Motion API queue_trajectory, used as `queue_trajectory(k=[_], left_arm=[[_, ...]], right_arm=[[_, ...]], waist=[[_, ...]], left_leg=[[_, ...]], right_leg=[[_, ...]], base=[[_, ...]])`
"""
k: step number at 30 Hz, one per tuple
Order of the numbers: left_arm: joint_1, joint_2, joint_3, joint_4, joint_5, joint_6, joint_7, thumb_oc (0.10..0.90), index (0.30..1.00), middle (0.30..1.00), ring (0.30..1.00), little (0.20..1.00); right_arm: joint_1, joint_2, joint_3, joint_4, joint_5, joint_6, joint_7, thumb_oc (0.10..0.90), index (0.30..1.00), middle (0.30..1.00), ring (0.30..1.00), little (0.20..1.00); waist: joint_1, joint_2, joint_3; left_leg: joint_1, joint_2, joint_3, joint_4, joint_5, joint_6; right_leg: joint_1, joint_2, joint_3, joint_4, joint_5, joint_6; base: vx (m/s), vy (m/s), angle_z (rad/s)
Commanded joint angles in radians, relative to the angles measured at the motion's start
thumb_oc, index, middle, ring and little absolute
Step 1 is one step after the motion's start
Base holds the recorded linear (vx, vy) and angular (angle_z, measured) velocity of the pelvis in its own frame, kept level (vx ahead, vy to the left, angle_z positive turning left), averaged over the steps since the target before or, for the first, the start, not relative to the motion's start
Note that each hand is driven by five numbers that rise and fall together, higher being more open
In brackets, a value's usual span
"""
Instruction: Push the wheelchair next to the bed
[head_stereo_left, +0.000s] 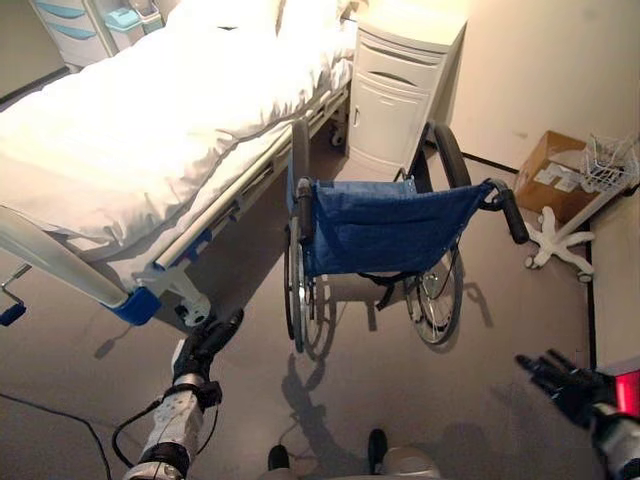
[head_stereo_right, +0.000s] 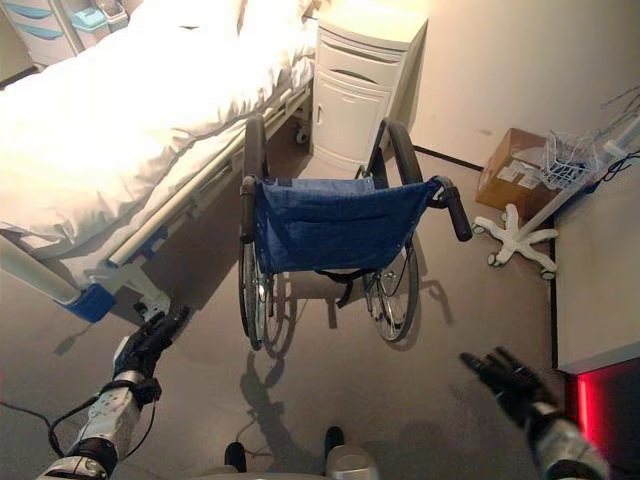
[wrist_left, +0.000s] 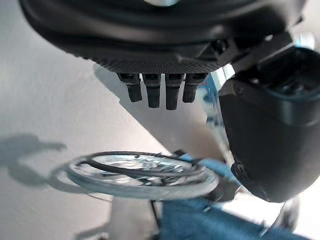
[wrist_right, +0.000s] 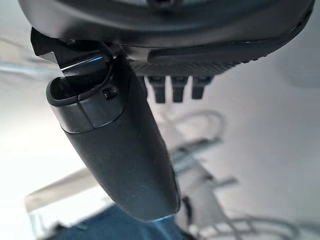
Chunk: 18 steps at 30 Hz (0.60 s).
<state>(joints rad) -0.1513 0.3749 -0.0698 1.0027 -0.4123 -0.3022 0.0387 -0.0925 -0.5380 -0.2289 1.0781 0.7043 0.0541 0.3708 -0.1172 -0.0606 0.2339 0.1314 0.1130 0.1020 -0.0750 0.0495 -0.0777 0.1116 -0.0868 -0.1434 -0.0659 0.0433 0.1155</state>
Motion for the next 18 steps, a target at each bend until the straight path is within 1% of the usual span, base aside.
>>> queue_trajectory(k=[1, 2, 3, 5, 6, 8, 9, 11, 12, 13, 15, 18], left_arm=[[-0.029, -0.011, -0.020, -0.019, 0.134, -0.156, 0.090, 0.800, 0.900, 0.900, 0.900, 0.900], [-0.023, -0.022, -0.027, -0.016, 0.160, -0.163, 0.102, 0.800, 0.900, 0.900, 0.900, 0.900], [-0.017, -0.032, -0.040, -0.008, 0.212, -0.177, 0.120, 0.800, 0.900, 0.900, 0.900, 0.900], [0.003, -0.055, -0.078, 0.008, 0.294, -0.193, 0.145, 0.800, 0.900, 0.900, 0.900, 0.900], [0.011, -0.068, -0.095, 0.015, 0.295, -0.193, 0.146, 0.800, 0.900, 0.900, 0.900, 0.900], [0.025, -0.095, -0.120, 0.027, 0.290, -0.196, 0.156, 0.800, 0.900, 0.900, 0.900, 0.900], [0.037, -0.117, -0.131, 0.041, 0.271, -0.193, 0.145, 0.800, 0.900, 0.900, 0.900, 0.900], [0.057, -0.152, -0.158, 0.051, 0.295, -0.205, 0.128, 0.800, 0.900, 0.900, 0.900, 0.900], [0.064, -0.162, -0.174, 0.053, 0.310, -0.209, 0.125, 0.800, 0.900, 0.900, 0.900, 0.900], [0.075, -0.183, -0.214, 0.059, 0.313, -0.204, 0.114, 0.800, 0.900, 0.900, 0.900, 0.900], [0.079, -0.195, -0.236, 0.066, 0.330, -0.196, 0.091, 0.800, 0.900, 0.900, 0.900, 0.900], [0.083, -0.204, -0.275, 0.073, 0.346, -0.206, 0.065, 0.800, 0.900, 0.900, 0.900, 0.900]], right_arm=[[-0.066, 0.034, 0.060, 0.003, -0.029, -0.202, -0.041, 0.800, 0.900, 0.900, 0.900, 0.900], [-0.063, 0.065, 0.077, 0.001, -0.040, -0.229, -0.056, 0.800, 0.900, 0.900, 0.900, 0.900], [-0.058, 0.105, 0.102, 0.003, -0.038, -0.269, -0.082, 0.800, 0.900, 0.900, 0.900, 0.900], [-0.049, 0.190, 0.158, -0.009, -0.068, -0.327, -0.145, 0.800, 0.900, 0.900, 0.900, 0.900], [-0.044, 0.220, 0.181, -0.012, -0.078, -0.355, -0.169, 0.800, 0.900, 0.900, 0.900, 0.900], [-0.042, 0.257, 0.207, -0.008, -0.081, -0.377, -0.182, 0.800, 0.900, 0.900, 0.900, 0.900], [-0.040, 0.282, 0.227, -0.007, -0.091, -0.385, -0.193, 0.800, 0.900, 0.900, 0.900, 0.900], [-0.032, 0.318, 0.266, -0.014, -0.150, -0.399, -0.221, 0.800, 0.900, 0.900, 0.900, 0.900], [-0.029, 0.329, 0.283, -0.018, -0.149, -0.394, -0.227, 0.800, 0.900, 0.900, 0.900, 0.900], [-0.024, 0.353, 0.317, -0.019, -0.154, -0.382, -0.229, 0.800, 0.900, 0.900, 0.900, 0.900], [-0.022, 0.369, 0.339, -0.012, -0.160, -0.371, -0.220, 0.800, 0.900, 0.900, 0.900, 0.900], [-0.020, 0.384, 0.369, -0.006, -0.153, -0.350, -0.205, 0.800, 0.900, 0.900, 0.900, 0.900]], waist=[[0.054, -0.016, -0.035], [0.057, -0.013, -0.031], [0.061, -0.010, -0.028], [0.065, -0.002, -0.025], [0.066, 0.002, -0.023], [0.065, 0.009, -0.022], [0.065, 0.014, -0.023], [0.064, 0.021, -0.024], [0.064, 0.023, -0.023], [0.064, 0.029, -0.024], [0.062, 0.034, -0.026], [0.059, 0.044, -0.030]], left_leg=[[0.027, -0.083, 0.006, 0.165, -0.252, 0.105], [0.026, -0.087, 0.003, 0.169, -0.254, 0.108], [0.024, -0.095, -0.003, 0.175, -0.260, 0.112], [0.020, -0.109, -0.012, 0.183, -0.265, 0.118], [0.018, -0.116, -0.018, 0.187, -0.267, 0.120], [0.020, -0.124, -0.020, 0.190, -0.272, 0.124], [0.020, -0.128, -0.022, 0.192, -0.274, 0.125], [0.021, -0.132, -0.020, 0.194, -0.275, 0.123], [0.021, -0.134, -0.021, 0.195, -0.274, 0.123], [0.019, -0.137, -0.022, 0.196, -0.273, 0.121], [0.021, -0.140, -0.022, 0.194, -0.273, 0.120], [0.025, -0.140, -0.021, 0.188, -0.269, 0.116]], right_leg=[[-0.167, -0.045, 0.095, 0.086, 0.044, 0.052], [-0.170, -0.046, 0.096, 0.090, 0.045, 0.053], [-0.176, -0.048, 0.096, 0.095, 0.047, 0.053], [-0.185, -0.050, 0.098, 0.104, 0.047, 0.052], [-0.187, -0.051, 0.099, 0.105, 0.047, 0.051], [-0.192, -0.051, 0.102, 0.109, 0.047, 0.050], [-0.193, -0.052, 0.102, 0.111, 0.047, 0.049], [-0.193, -0.055, 0.098, 0.113, 0.045, 0.047], [-0.192, -0.056, 0.097, 0.113, 0.045, 0.046], [-0.190, -0.058, 0.094, 0.110, 0.047, 0.045], [-0.190, -0.060, 0.090, 0.109, 0.048, 0.044], [-0.194, -0.062, 0.085, 0.112, 0.048, 0.043]], base=[[-0.09, 0.013, -0.03], [-0.08, 0.013, -0.02], [-0.08, 0.022, -0.03], [-0.09, 0.055, -0.02], [-0.08, 0.082, -0.02], [-0.05, 0.077, -0.01], [-0.04, 0.078, -0.01], [-0.04, 0.070, -0.03], [-0.04, 0.065, -0.02], [-0.03, 0.049, -0.01], [-0.03, 0.057, 0.00], [-0.01, 0.032, 0.01]])
